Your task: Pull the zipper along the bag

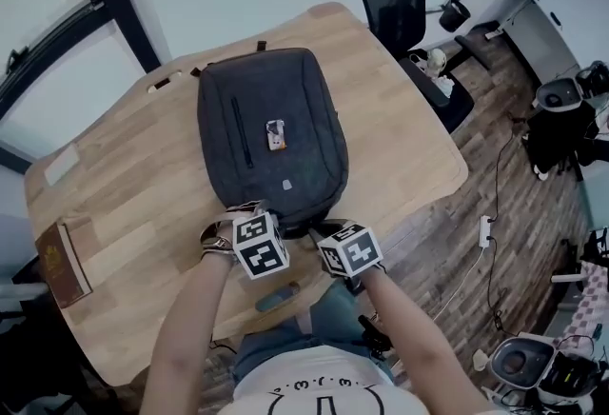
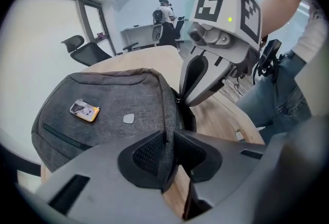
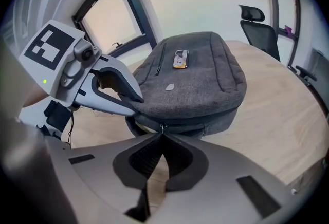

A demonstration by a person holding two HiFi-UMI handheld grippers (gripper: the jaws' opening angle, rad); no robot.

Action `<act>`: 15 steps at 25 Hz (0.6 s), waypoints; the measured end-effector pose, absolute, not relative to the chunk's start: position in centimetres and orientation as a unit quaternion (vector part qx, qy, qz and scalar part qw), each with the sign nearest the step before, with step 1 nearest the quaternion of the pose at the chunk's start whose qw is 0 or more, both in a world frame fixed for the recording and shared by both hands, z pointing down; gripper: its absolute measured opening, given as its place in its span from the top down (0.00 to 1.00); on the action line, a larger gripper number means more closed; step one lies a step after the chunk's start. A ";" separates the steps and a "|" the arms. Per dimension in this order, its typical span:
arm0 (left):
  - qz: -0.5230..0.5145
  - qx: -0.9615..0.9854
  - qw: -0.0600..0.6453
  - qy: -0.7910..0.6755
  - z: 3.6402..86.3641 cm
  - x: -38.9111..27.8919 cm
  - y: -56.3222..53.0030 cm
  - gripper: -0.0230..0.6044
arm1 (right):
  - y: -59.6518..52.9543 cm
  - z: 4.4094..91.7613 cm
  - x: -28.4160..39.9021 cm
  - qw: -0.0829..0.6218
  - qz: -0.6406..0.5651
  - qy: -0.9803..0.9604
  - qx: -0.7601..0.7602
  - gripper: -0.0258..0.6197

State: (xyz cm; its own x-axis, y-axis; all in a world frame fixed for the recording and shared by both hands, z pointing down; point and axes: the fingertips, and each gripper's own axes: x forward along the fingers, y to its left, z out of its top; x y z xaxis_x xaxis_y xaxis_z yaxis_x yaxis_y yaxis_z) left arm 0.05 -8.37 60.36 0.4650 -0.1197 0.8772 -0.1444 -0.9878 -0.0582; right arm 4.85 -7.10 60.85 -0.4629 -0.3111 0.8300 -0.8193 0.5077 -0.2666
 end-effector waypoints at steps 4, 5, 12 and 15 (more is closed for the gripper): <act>0.518 0.850 0.031 -0.092 60.5 0.0 -8.4 0.87 | -7.1 61.0 4.9 0.383 0.347 -0.795 0.316 0.87; 0.517 0.850 0.031 -0.092 60.4 0.0 -8.4 0.87 | -7.1 61.0 5.0 0.387 0.346 -0.797 0.308 0.87; 0.480 0.870 0.035 -0.107 60.2 -0.4 -8.6 0.87 | -7.5 60.4 5.7 0.416 0.301 -0.826 0.231 0.87; 0.480 0.869 0.036 -0.115 60.2 -0.6 -8.6 0.87 | -8.0 60.4 7.1 0.431 0.285 -0.832 0.204 0.87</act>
